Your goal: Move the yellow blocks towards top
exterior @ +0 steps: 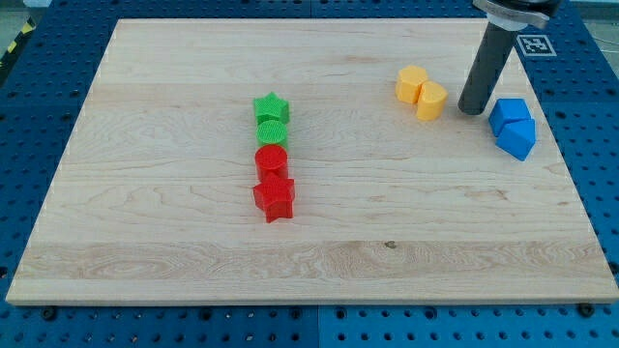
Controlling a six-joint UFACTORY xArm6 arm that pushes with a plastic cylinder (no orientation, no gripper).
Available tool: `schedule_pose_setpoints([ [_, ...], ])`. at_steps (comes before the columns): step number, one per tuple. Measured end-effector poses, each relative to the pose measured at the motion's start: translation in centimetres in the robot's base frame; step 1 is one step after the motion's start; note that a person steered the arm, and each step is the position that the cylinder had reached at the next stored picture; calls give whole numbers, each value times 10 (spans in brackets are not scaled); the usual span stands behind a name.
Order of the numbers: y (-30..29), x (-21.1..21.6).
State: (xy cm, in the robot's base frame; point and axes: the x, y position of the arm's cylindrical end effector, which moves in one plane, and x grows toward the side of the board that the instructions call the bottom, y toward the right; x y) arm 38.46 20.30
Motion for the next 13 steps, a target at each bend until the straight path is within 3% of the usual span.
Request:
schedule_pose_setpoints([
  [4,-10,17],
  [7,-26,-3],
  [10,-51,4],
  [11,-49,26],
  [13,-59,-9],
])
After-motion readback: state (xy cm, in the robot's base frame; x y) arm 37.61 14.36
